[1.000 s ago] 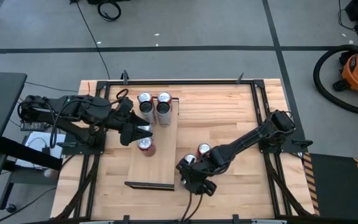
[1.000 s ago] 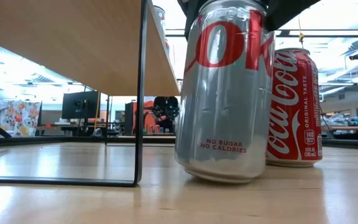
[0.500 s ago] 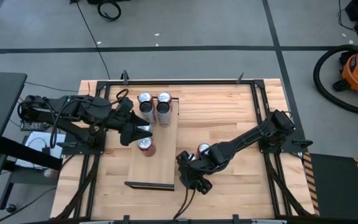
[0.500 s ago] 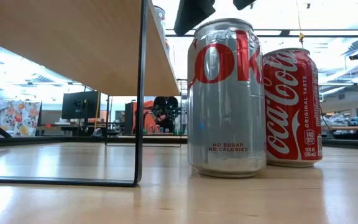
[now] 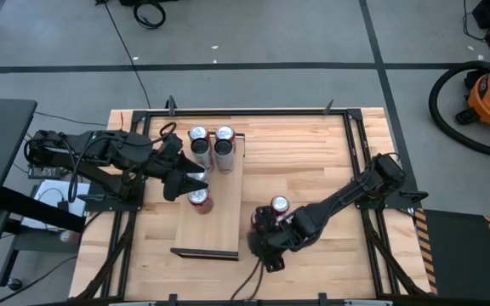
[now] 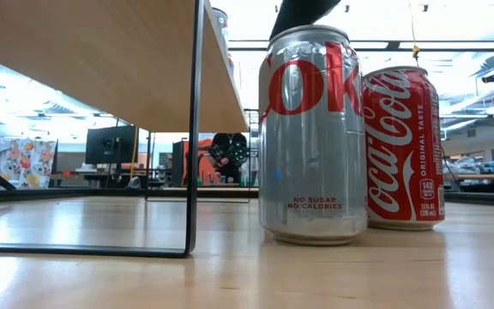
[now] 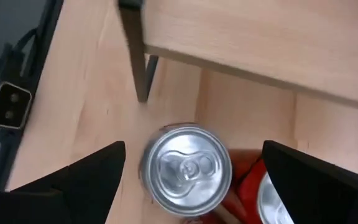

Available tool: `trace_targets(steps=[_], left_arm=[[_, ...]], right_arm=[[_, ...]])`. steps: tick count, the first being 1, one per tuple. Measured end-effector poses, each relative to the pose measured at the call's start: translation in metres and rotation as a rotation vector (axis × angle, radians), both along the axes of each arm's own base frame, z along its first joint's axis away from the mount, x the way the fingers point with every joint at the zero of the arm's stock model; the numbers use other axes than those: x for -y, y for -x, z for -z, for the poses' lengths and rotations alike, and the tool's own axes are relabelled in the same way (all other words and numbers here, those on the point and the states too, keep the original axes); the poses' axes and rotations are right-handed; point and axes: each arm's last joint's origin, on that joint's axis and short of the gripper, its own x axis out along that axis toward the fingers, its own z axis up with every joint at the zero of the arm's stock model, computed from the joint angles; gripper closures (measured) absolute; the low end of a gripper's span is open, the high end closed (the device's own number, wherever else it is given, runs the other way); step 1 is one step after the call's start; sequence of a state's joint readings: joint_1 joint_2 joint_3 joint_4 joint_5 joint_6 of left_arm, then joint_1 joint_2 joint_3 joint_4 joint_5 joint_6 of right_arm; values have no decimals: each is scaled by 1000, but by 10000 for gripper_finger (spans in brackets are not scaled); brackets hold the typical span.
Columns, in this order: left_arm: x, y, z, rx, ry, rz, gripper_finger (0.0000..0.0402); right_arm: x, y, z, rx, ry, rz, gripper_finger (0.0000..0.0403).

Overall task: Place canned beverage on shelf
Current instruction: Put the red and silver soda can aligned with the other red and silver soda can on the shelf

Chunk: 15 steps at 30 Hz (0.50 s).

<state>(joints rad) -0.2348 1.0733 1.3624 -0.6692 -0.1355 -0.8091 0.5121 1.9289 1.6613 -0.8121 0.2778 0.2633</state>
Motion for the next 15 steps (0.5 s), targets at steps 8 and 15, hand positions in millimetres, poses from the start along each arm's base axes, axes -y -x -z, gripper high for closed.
trace_targets(steps=[8,15], left_arm=[[0,0,0,1,-8,4,13],[0,0,0,0,-11,6,13]], right_arm=[[2,11,17,-92,106,-52,17],[13,21,19,-173,370,-104,28]])
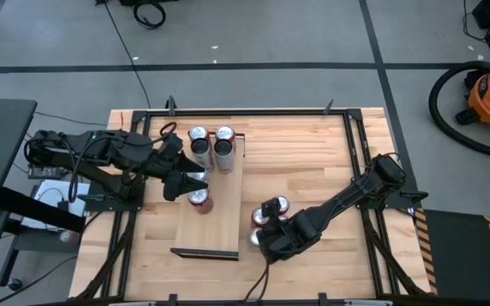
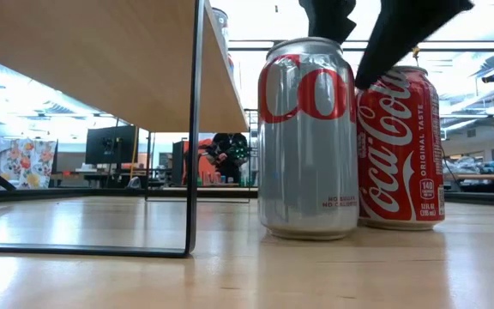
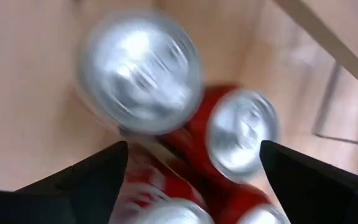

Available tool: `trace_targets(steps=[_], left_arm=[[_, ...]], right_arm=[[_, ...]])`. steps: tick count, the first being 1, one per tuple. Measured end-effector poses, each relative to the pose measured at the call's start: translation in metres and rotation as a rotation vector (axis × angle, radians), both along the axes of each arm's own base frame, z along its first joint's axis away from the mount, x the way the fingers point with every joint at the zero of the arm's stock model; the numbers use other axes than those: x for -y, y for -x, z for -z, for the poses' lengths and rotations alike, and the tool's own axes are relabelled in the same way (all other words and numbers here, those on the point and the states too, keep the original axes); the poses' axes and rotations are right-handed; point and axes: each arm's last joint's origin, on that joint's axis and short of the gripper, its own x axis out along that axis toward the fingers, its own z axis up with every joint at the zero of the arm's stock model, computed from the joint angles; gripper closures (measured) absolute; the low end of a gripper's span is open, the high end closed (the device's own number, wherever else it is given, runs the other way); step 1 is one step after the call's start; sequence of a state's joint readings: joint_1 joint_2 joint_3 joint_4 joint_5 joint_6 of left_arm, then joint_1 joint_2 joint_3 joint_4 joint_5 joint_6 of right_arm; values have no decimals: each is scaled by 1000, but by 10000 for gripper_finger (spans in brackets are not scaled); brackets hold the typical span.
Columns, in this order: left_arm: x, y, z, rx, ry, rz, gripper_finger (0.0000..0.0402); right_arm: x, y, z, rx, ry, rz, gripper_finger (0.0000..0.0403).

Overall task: Place canned beverage on shelf
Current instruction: Put the red and silver soda can aligned with the other red and silver soda can on the shelf

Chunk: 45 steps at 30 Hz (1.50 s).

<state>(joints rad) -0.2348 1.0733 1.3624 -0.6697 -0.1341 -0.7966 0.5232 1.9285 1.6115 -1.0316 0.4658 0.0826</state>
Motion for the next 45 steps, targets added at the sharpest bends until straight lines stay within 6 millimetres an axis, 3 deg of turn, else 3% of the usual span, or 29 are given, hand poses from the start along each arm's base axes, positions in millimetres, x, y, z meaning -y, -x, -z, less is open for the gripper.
trace_targets(steps=[3,12,22,31,38,45], left_arm=[[0,0,0,0,1,0,13],[0,0,0,-4,4,1,13],[1,0,0,-9,33,23,13],[1,0,0,-10,33,24,13],[2,1,1,-15,38,41,13],[2,1,1,-16,37,41,13]], right_arm=[[3,3,0,-19,42,18,35],[-3,12,-19,68,-149,158,53],[-9,1,-31,194,-648,625,54],[-14,-6,-20,312,-662,809,54],[-22,-8,-13,352,-613,782,54],[-27,-11,-7,333,-507,570,54]])
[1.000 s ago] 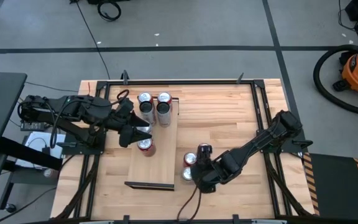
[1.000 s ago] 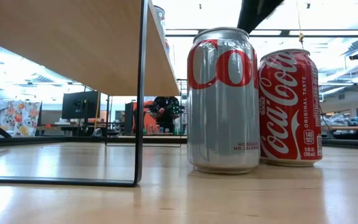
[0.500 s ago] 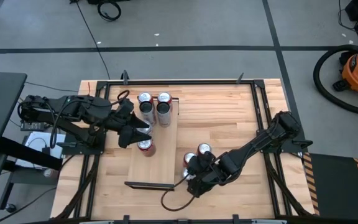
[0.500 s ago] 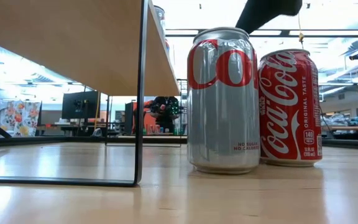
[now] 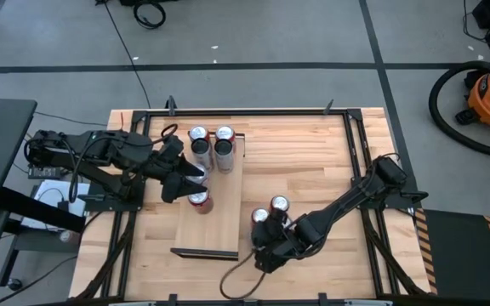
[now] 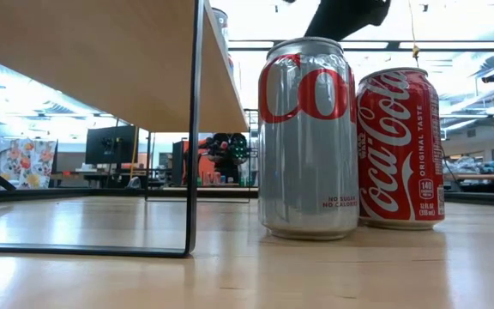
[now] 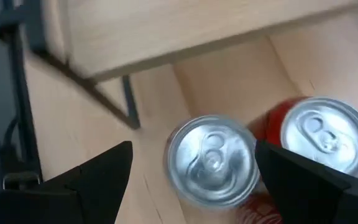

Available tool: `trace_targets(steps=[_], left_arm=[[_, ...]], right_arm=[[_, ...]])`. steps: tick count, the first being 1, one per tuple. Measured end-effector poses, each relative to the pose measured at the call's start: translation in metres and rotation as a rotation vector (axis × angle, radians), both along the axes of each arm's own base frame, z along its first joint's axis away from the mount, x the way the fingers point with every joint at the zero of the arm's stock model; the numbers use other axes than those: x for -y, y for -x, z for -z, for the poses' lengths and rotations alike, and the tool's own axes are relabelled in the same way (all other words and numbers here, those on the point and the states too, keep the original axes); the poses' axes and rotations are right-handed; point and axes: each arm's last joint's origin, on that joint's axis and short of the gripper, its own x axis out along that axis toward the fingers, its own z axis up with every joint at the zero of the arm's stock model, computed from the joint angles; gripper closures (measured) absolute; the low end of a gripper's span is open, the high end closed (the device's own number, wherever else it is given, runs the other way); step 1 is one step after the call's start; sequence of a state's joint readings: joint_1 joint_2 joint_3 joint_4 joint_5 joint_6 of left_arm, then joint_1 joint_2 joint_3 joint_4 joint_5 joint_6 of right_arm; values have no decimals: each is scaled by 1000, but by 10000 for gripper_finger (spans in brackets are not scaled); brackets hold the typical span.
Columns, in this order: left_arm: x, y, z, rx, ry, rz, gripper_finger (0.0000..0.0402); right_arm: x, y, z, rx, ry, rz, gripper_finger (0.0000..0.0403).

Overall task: Place canned beverage on shelf
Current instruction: Put the red and silver soda can aligned with the other red and silver soda can on the shelf

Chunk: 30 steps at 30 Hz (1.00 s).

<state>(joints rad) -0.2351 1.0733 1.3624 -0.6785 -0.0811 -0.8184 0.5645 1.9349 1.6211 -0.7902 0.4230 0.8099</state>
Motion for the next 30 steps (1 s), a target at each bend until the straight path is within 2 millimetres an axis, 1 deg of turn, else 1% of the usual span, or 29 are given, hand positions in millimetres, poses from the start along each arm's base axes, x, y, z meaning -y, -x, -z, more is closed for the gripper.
trace_targets(steps=[5,9,12,15,20,23,28,30], left_arm=[[0,0,0,0,-1,1,13],[0,0,0,-4,-1,0,13],[0,0,1,-7,2,-1,13],[0,0,1,-7,4,-2,13],[0,0,1,-7,4,-2,13],[0,0,0,-7,8,-4,13],[0,0,1,-11,29,-13,13],[0,0,1,-11,31,-14,13]], right_arm=[[-3,-3,7,-21,93,-127,54],[1,-9,15,-44,138,-172,54],[2,-11,16,-57,184,-245,54],[1,-11,16,-71,226,-347,54],[-1,-11,16,-112,264,-620,54],[-2,-11,15,-117,295,-729,54],[5,-12,9,-108,272,-780,54],[8,-11,3,-90,245,-767,54]])
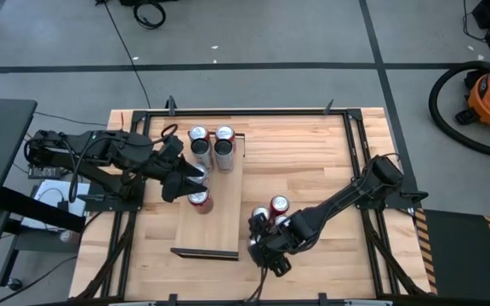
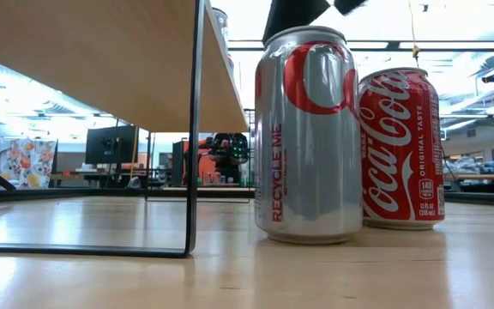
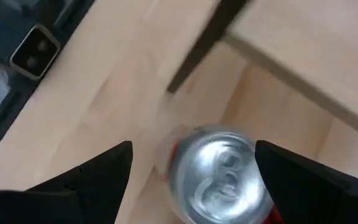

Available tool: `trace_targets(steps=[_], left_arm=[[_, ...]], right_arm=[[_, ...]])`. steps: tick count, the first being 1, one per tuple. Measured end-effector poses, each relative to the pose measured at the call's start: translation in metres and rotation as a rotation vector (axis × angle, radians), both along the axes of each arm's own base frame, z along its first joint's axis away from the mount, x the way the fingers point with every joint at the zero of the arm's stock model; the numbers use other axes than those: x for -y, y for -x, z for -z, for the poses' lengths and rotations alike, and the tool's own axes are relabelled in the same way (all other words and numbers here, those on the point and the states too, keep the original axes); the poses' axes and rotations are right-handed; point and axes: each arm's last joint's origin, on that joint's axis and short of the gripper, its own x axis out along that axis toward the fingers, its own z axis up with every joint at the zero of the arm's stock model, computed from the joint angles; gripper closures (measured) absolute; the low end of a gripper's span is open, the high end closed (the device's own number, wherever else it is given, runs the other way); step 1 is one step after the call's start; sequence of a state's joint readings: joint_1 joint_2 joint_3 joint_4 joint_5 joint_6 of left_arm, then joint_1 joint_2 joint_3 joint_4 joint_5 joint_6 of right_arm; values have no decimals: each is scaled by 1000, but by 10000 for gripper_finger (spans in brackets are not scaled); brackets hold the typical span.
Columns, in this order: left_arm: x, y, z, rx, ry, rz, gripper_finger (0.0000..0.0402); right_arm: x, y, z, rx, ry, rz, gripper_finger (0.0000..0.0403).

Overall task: Place canned beverage on shelf
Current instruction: Put the red and silver soda can aligned with the other red and silver soda can on the shelf

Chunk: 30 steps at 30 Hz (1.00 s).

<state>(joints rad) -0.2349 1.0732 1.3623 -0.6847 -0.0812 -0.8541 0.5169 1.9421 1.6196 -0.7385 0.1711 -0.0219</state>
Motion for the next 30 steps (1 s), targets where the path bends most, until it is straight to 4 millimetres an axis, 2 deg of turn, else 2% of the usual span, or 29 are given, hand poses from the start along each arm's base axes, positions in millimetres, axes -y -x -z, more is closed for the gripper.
trace_targets(steps=[5,14,20,23,30], left_arm=[[0,0,0,-1,9,-4,13],[0,0,0,-2,16,-7,13],[0,0,0,-2,15,-6,13],[0,0,0,-2,14,-6,13],[0,0,0,-1,-1,10,13]], right_arm=[[8,3,-18,65,-64,201,54],[9,5,-19,60,-308,677,46],[-10,16,-17,236,-202,735,44],[-16,22,-8,285,-164,736,44],[-21,26,17,291,-214,741,44]])
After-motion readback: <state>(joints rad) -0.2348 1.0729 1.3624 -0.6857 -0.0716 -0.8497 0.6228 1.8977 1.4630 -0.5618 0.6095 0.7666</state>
